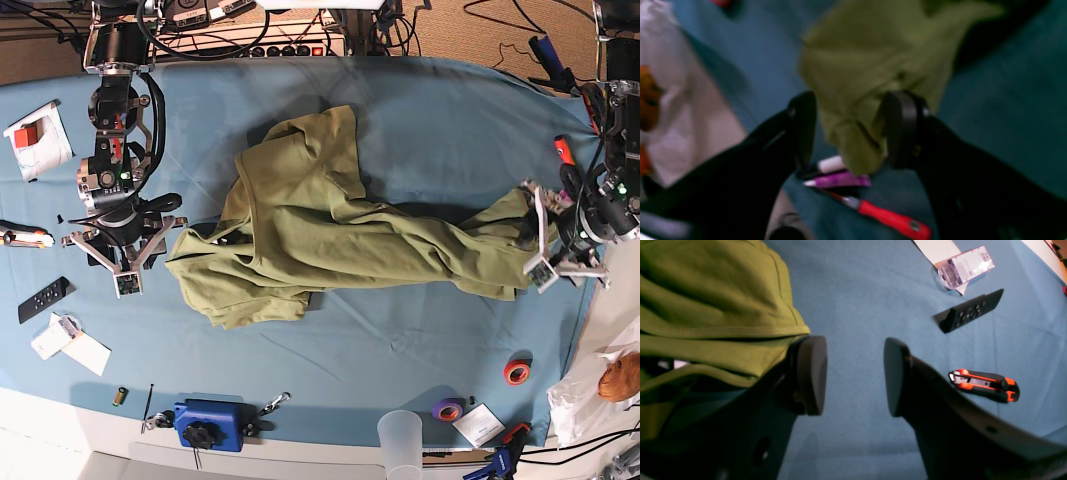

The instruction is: Layout the t-shirt on the table in an organized manner, then fold the t-shirt properly

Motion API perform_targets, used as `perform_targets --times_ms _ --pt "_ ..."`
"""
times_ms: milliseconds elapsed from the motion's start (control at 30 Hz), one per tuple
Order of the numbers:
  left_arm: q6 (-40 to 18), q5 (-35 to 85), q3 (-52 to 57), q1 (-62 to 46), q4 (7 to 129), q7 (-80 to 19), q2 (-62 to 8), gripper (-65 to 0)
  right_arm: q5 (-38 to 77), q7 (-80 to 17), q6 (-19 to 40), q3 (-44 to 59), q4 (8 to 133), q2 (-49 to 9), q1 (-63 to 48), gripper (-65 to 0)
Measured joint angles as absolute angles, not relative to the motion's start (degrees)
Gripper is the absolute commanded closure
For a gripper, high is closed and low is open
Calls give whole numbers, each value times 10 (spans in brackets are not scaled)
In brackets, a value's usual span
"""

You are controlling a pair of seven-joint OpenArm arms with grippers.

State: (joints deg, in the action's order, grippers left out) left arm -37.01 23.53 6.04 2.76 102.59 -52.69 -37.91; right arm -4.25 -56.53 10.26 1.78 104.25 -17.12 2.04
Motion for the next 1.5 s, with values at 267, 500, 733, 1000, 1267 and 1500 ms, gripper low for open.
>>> perform_targets --times_ms 267,500,733,1000,1267,1500 --pt "-376 260 60 27 1006 -510 -378 -227 -42 -565 103 18 1042 -171 20 -279" --pt "-376 272 60 27 981 -507 -368 0 -42 -560 103 18 1042 -171 20 -279" --pt "-293 276 60 29 1005 -573 -359 0 -43 -555 103 18 1042 -171 20 -279" --pt "-272 327 102 -8 1189 -661 -366 0 -42 -550 103 18 1042 -171 20 -279" --pt "-272 351 124 -168 1268 -660 -366 0 -41 -551 103 18 1042 -171 20 -279" --pt "-272 334 124 -261 1265 -651 -349 0 96 -607 197 18 1042 -171 19 -279"
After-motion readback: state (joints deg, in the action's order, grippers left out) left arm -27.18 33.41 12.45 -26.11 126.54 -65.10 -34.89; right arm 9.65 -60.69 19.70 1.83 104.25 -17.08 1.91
